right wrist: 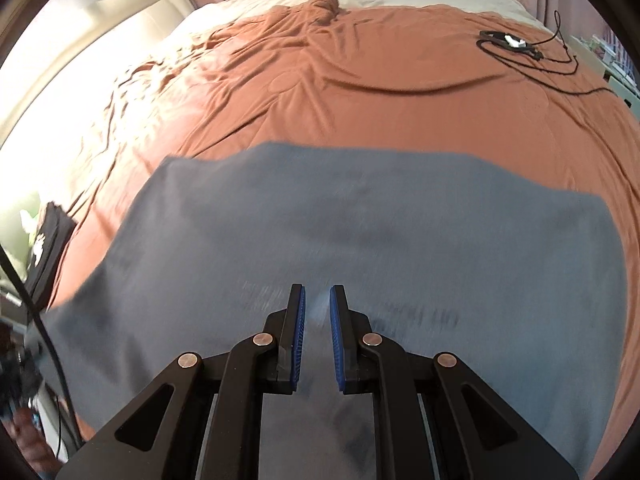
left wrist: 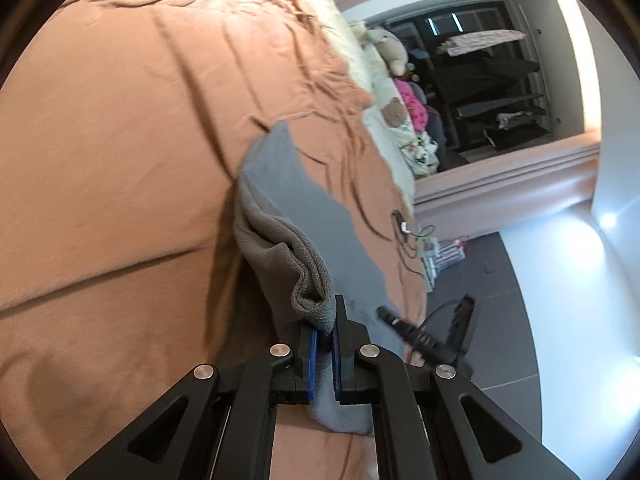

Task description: Fold small clothes

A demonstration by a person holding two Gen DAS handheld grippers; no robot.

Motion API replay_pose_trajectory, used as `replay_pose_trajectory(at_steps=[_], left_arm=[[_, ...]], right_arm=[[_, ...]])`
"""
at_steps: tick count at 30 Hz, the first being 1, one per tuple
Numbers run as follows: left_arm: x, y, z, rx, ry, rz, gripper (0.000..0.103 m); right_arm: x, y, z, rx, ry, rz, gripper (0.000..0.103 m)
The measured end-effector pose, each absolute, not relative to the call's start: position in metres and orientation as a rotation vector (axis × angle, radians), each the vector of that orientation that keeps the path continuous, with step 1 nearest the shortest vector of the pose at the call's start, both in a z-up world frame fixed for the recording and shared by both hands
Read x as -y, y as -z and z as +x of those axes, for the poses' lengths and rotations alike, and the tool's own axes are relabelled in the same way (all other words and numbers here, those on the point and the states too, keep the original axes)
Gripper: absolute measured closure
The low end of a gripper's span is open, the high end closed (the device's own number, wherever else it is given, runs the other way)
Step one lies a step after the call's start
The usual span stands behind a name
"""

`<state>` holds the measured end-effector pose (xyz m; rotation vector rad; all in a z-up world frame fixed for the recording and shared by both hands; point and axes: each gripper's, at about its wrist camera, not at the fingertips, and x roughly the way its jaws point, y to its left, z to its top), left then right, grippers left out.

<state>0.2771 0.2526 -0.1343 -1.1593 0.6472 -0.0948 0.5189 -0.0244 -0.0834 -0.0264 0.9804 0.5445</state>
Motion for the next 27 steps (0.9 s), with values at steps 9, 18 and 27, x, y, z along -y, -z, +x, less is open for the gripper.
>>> replay_pose_trajectory(at_steps=[9,18,27], left_arm=[[-0.242,0.110,0.298,-0.618,0.177,-1.143,0.098],[-0.235,0.089,0.311,-0.593,0.229,-1.125,0.098],[-0.218,0.075,0.330,-0.601,0.285,-1.098,0.098]], right_arm=[[0.043,0.108,0.463,-1.023,-0.583,-0.005,0.094],[0.056,0.127,0.415,-1.027,-0.584,-0.005,0.094],[0.067,0.132,0.377,-1.014,-0.565,0.039,0.094]])
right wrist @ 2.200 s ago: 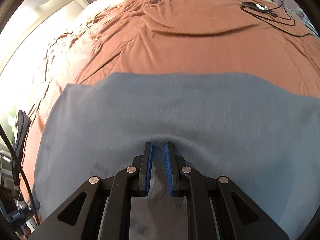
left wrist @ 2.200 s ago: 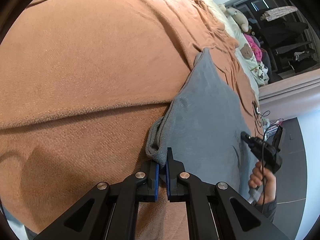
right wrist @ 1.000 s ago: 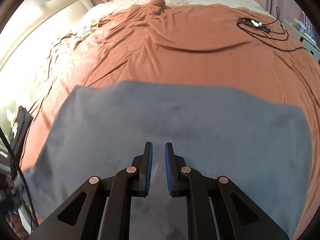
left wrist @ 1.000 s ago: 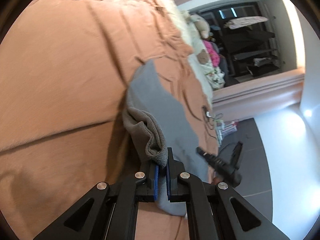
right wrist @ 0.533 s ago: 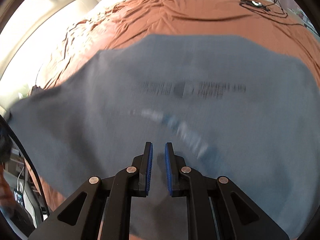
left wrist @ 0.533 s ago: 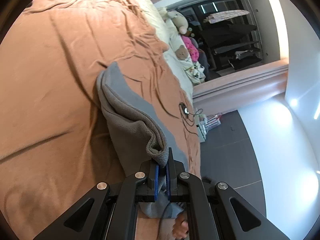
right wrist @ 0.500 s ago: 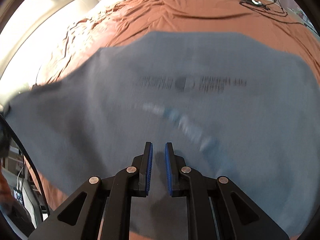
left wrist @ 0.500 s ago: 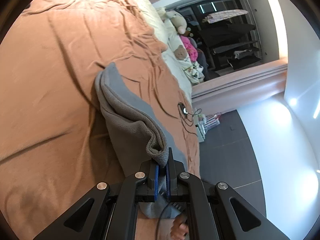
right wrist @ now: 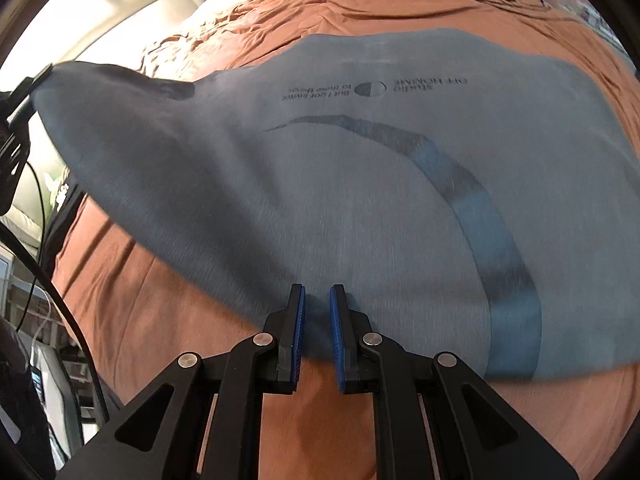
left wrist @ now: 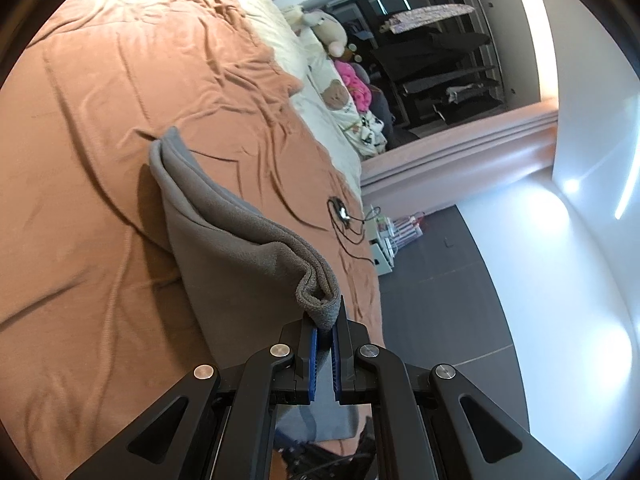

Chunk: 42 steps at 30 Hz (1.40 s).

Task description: Fold small clothes

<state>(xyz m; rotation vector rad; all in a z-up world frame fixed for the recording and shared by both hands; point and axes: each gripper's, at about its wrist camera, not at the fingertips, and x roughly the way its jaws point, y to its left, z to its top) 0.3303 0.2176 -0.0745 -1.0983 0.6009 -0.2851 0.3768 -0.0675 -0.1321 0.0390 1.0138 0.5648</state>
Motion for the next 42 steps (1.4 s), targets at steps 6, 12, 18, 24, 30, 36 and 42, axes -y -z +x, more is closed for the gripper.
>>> replay_pose_trajectory(at_steps=[6,12,18,24,30,36,42], left_arm=[[-0.199,0.065,0.341,-0.608,0.328,-1.072,0.098],[-0.172,0.050,0.355,-0.625,0.378,-1.024,0.098],[-0.144,0.039,0.368,-0.643,0.426,-0.979,0.098],[-0.115,0.035,0.379,-0.670,0.462,-0.946,0.098],[-0.080,0.032,0.392,-0.706,0.498,-0.911,0.098],[-0.040,0.039,0.409,-0.754,0.534,-0.879,0.098],[0.002,0.051,0.427,-0.820,0.561,-0.847,0.098]], right_arm=[[0.079,0.126,0.370,-1.038,-0.592,0.073,0.094],[0.106,0.110,0.370,-1.003,-0.607,0.127,0.094],[0.140,0.093,0.362,-0.936,-0.607,0.173,0.093],[0.169,0.090,0.351,-0.889,-0.593,0.208,0.058],[0.191,0.093,0.342,-0.866,-0.556,0.258,0.057],[0.217,0.094,0.333,-0.861,-0.526,0.293,0.057],[0.245,0.094,0.326,-0.850,-0.496,0.325,0.057]])
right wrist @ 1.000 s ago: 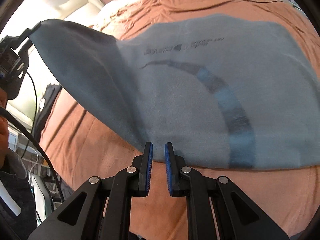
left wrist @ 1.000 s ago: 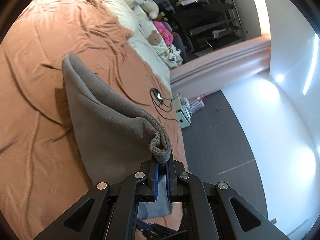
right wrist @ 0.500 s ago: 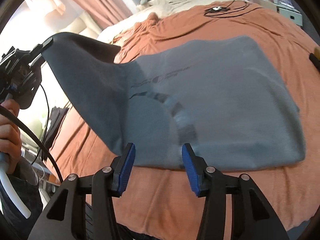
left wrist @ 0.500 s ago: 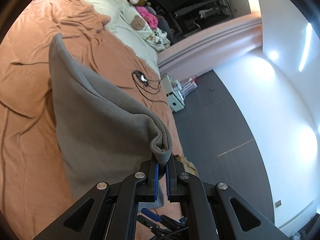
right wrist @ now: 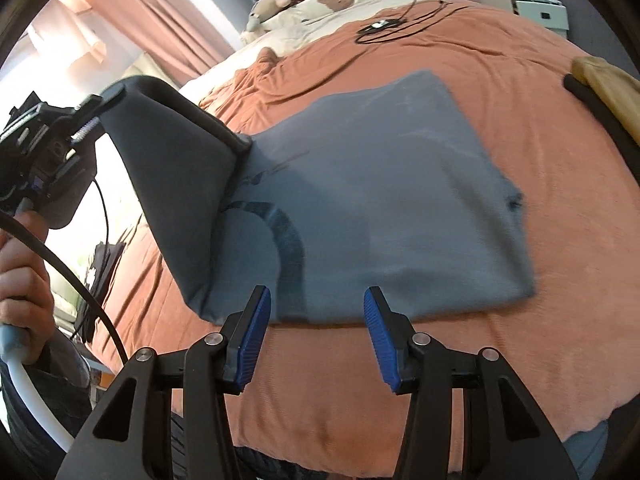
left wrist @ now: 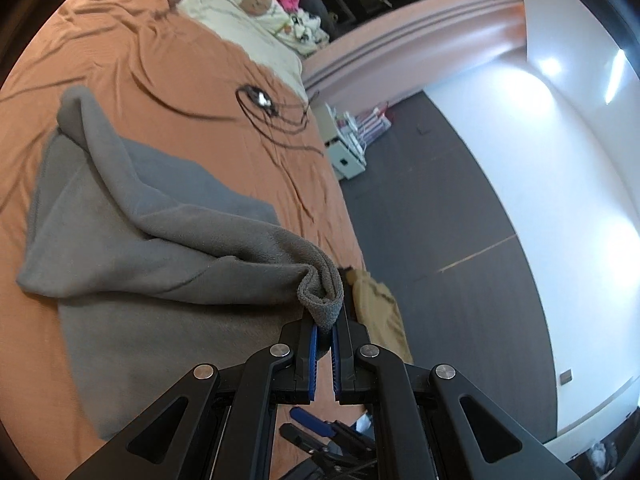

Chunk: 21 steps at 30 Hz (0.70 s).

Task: Fold small clothes
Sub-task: 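Lay the held edge onto the shirt with the left gripper and release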

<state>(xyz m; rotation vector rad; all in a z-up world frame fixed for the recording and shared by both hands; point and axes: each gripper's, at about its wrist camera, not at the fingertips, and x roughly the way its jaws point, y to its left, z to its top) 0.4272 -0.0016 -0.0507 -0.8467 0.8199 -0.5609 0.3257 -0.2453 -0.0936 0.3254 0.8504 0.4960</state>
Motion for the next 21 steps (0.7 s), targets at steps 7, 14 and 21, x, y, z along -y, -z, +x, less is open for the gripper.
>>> replay_pose_trajectory(at_steps=[7,14,21], left_arm=[[0.047,0.069,0.434,-0.893,0.582,-0.809,0.098],[0.078,0.095,0.437,-1.006,0.568,-0.787,0.088],[0.058,0.096,0.426,-0.983,0.559,-0.818,0.035]], right_arm=[[0.269,0.095,0.316,-0.839,-0.473,0.366,0.057],[0.290,0.103,0.319,-0.851,-0.458,0.381,0.057],[0.290,0.103,0.325,-0.868,-0.465,0.369,0.049]])
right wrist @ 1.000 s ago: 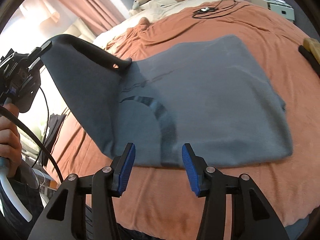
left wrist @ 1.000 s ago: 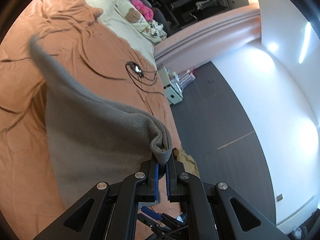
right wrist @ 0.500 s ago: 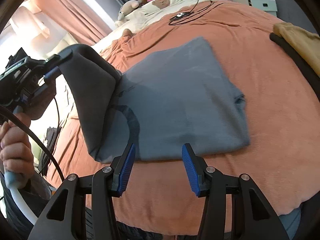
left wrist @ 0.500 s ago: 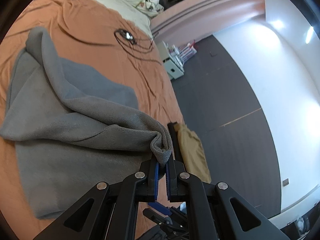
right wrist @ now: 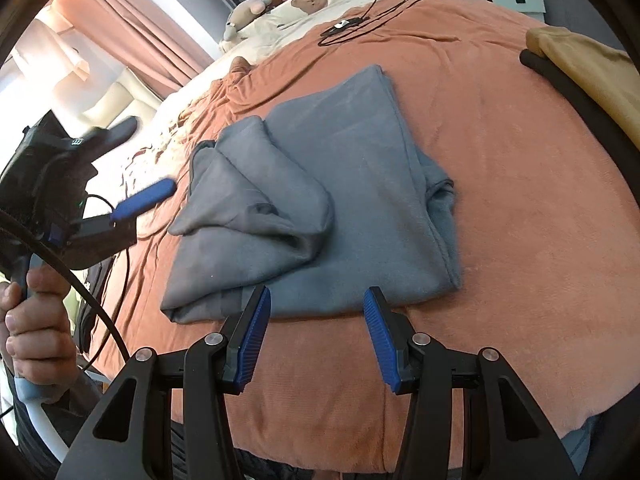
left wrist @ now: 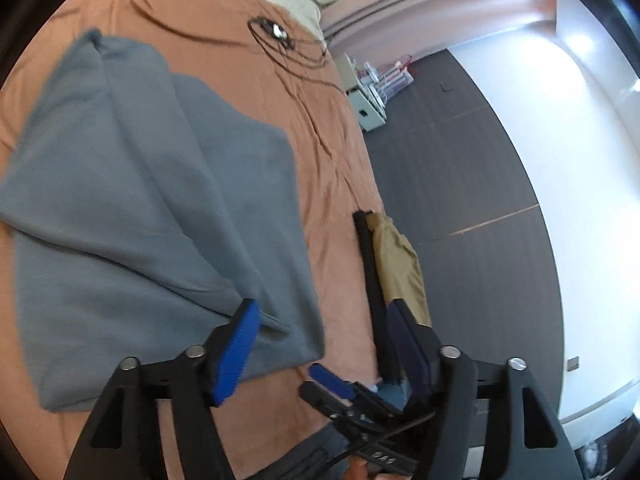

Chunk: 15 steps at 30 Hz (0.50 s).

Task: Fold small clothes
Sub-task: 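Lay the held edge onto the shirt with the left gripper and release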

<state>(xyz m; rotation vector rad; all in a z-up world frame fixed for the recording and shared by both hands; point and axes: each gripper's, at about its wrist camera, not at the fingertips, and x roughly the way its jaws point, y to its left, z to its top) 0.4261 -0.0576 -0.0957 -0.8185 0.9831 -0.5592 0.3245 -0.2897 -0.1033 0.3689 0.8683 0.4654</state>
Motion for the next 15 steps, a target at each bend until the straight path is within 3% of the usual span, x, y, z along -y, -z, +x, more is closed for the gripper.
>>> replay_pose_trajectory(at_steps=[2,15], left_arm=[[0.041,0.095,0.421,-0.973,0.535,-0.829,0.034],[-0.052,0.108,0.378,-0.972,0.323,-0.813,0.034]], right_arm=[[0.285,0.101,0.327,-0.861,-0.469,0.364,0.042],[0.247,0.103,0.364,-0.881,-0.487,0.292,0.042]])
